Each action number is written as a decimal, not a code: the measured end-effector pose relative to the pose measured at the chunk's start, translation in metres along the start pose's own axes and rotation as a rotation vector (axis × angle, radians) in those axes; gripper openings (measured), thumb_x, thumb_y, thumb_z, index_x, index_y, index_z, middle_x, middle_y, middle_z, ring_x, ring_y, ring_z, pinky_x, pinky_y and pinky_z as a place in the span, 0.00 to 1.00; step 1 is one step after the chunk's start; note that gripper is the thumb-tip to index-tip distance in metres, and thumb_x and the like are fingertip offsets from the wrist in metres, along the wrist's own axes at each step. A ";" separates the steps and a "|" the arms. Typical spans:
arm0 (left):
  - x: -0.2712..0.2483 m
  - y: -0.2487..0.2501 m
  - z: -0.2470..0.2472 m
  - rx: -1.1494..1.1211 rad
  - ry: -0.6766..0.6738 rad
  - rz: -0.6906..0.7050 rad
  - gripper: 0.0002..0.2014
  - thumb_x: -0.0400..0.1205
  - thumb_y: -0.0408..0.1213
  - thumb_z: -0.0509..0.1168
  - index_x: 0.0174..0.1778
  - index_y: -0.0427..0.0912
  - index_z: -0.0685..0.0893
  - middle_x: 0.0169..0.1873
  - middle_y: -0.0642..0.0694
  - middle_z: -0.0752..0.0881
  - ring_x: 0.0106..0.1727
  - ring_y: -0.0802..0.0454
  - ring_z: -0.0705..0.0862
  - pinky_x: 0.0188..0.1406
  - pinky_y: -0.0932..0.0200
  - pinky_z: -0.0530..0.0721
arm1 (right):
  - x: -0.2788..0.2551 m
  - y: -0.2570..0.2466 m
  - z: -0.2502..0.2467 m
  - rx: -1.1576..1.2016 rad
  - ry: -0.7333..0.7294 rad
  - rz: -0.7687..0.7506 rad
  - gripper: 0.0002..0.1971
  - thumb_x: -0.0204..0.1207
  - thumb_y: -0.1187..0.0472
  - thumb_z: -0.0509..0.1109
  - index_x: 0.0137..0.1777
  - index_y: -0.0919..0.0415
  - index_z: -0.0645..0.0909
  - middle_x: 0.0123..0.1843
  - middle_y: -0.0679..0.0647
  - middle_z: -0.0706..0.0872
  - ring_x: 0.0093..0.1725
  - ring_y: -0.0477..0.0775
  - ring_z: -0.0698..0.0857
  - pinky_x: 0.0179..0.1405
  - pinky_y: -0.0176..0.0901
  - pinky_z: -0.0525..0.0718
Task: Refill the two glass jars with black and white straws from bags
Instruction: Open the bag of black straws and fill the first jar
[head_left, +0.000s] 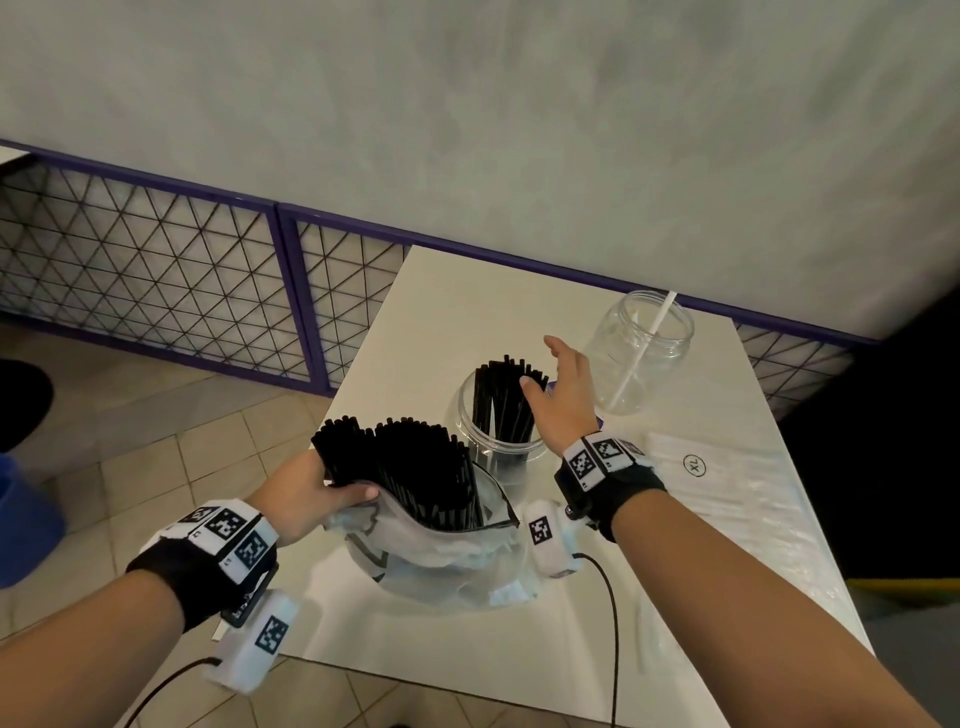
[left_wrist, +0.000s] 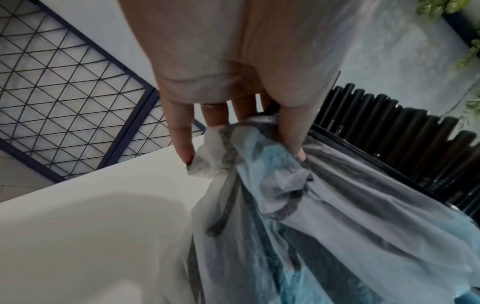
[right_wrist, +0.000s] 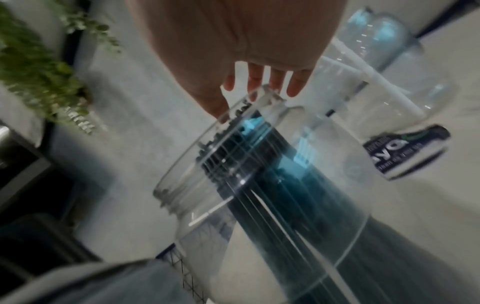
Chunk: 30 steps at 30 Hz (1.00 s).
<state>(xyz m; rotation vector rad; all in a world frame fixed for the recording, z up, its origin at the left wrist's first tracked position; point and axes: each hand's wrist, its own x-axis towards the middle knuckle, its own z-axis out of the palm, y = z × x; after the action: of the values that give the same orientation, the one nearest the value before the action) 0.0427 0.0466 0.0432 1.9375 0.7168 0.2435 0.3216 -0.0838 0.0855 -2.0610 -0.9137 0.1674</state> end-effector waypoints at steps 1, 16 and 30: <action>0.000 0.001 0.000 0.000 0.004 -0.007 0.27 0.61 0.63 0.70 0.52 0.52 0.83 0.48 0.51 0.89 0.53 0.52 0.87 0.60 0.42 0.82 | -0.001 -0.005 -0.001 -0.052 -0.022 -0.046 0.28 0.78 0.61 0.68 0.78 0.56 0.66 0.74 0.59 0.68 0.73 0.59 0.69 0.75 0.55 0.68; -0.010 -0.006 0.013 -0.036 0.049 -0.031 0.23 0.61 0.59 0.72 0.49 0.54 0.84 0.45 0.55 0.90 0.51 0.55 0.87 0.58 0.43 0.83 | -0.124 -0.032 -0.001 0.237 -0.544 -0.045 0.55 0.60 0.52 0.85 0.77 0.33 0.48 0.73 0.37 0.68 0.73 0.33 0.67 0.73 0.29 0.66; -0.016 -0.005 0.020 0.016 0.051 -0.038 0.22 0.66 0.54 0.72 0.53 0.48 0.83 0.47 0.53 0.89 0.52 0.54 0.86 0.55 0.50 0.83 | -0.121 -0.031 -0.008 0.449 -0.387 0.151 0.21 0.60 0.61 0.85 0.50 0.51 0.81 0.47 0.42 0.89 0.50 0.37 0.87 0.53 0.31 0.81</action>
<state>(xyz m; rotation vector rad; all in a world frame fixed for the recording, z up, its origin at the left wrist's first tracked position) 0.0373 0.0235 0.0322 1.9368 0.7904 0.2650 0.2202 -0.1578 0.0900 -1.6982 -0.8505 0.8013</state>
